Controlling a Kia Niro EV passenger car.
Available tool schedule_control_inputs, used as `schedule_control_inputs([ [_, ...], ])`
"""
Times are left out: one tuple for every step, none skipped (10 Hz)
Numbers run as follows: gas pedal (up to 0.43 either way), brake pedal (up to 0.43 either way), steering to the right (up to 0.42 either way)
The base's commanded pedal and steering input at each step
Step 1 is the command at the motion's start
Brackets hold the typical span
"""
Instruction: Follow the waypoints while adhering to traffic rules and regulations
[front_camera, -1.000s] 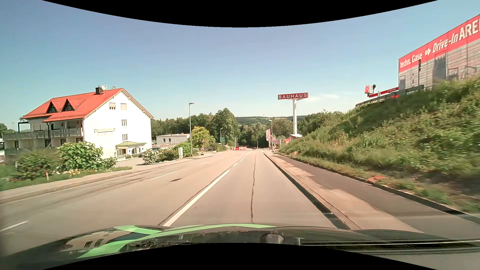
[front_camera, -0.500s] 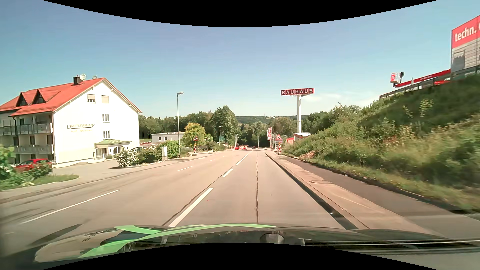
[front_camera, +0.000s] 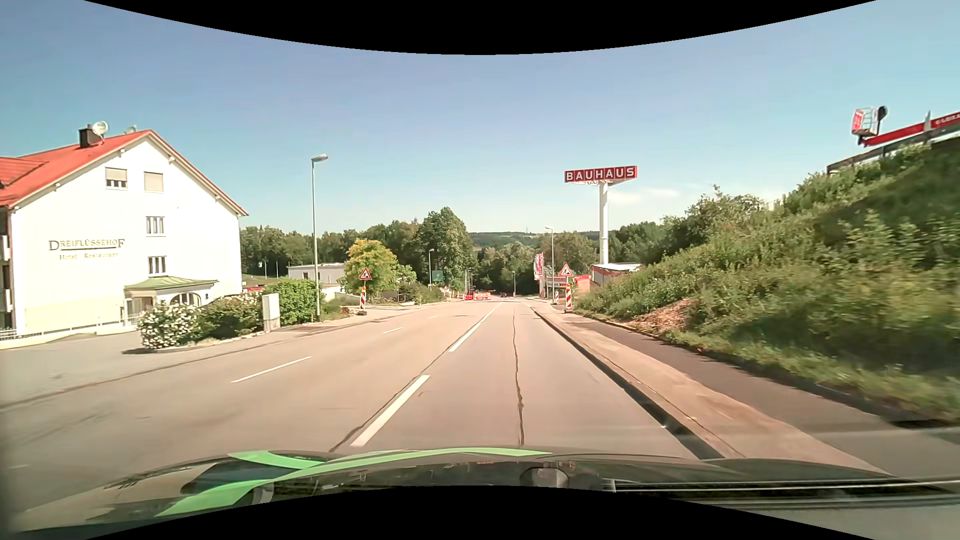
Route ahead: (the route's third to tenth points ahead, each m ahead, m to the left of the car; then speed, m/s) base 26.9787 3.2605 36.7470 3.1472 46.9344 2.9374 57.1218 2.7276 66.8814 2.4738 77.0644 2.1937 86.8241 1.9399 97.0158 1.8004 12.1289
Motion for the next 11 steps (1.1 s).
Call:
schedule_control_inputs([
  [0.008,0.000,0.007],
  [0.008,0.000,0.007],
  [0.000,0.000,0.003],
  [0.000,0.000,0.003],
  [0.000,0.000,0.003],
  [0.000,0.000,0.002],
  [0.000,0.000,0.002],
  [0.000,0.000,0.003],
  [0.000,0.000,0.003],
  [0.000,0.000,0.003],
  [0.000,0.018,0.002],
])
